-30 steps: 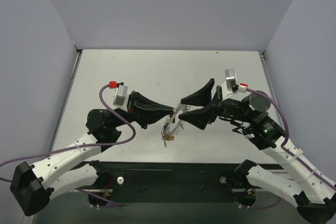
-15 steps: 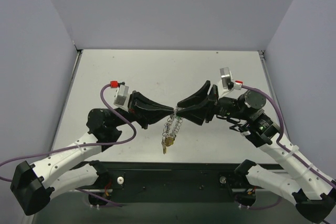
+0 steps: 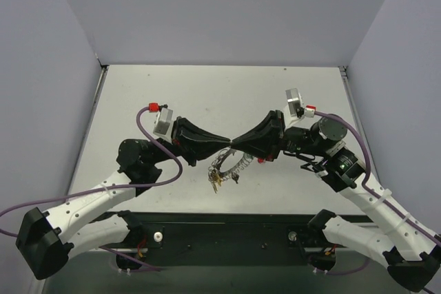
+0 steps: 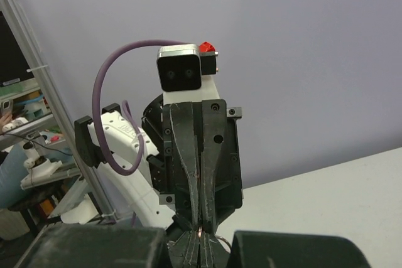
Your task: Put the keys on the keyring
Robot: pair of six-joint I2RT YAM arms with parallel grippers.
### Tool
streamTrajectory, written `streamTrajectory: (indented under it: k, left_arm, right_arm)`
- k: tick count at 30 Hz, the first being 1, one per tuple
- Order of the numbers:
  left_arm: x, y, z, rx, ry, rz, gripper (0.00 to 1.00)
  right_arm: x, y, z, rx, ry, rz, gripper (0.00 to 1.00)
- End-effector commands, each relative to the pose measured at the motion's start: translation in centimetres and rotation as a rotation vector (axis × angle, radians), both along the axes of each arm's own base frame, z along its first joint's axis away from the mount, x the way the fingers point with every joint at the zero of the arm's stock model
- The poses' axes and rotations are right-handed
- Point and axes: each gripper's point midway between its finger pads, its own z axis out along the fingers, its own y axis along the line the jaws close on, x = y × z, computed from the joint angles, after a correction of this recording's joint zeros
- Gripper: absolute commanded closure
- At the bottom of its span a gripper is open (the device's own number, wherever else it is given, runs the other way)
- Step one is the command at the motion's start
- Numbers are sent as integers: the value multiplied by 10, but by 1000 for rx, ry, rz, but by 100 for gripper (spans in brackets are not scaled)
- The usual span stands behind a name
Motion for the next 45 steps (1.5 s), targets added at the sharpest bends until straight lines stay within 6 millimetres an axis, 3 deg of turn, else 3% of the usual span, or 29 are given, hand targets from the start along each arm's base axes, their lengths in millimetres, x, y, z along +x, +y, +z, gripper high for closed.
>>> streamTrajectory:
  k: [1, 3, 4, 5, 7, 8, 14, 19, 27, 39, 45]
  left_arm:
    - [-15, 10, 39, -65, -97, -8, 99]
    - [-9, 12, 38, -40, -109, 45, 81]
    - [-7, 14, 41, -32, -114, 72, 54]
    - [-5, 19, 38, 3, -117, 114, 38]
    - [0, 31, 41, 30, -97, 187, 18]
    - [2, 37, 43, 38, -115, 227, 16]
    - [9, 47, 25, 158, -129, 310, 14]
    - [20, 49, -1, 236, -130, 362, 15]
    - [29, 43, -19, 304, -182, 355, 17]
    - [18, 30, -24, 323, -247, 240, 27]
    - [19, 30, -21, 306, -238, 252, 30]
  right_arm:
    - [-3, 2, 16, 17, -58, 21, 100]
    - [-5, 0, 17, 13, -67, 19, 100]
    - [-5, -1, 17, 7, -68, 18, 100]
    - [-6, -2, 16, 2, -70, 17, 100]
    - [-8, -5, 15, -14, -77, 14, 100]
    - [-8, -6, 13, -26, -75, 12, 100]
    - [-12, -12, -5, -120, -77, 32, 100]
    - [-32, -12, -22, -144, -255, 182, 100]
    - [-52, -16, -37, -118, -466, 312, 100]
    - [-53, -15, -38, -96, -527, 329, 100]
    - [-41, -13, -33, -93, -510, 251, 100]
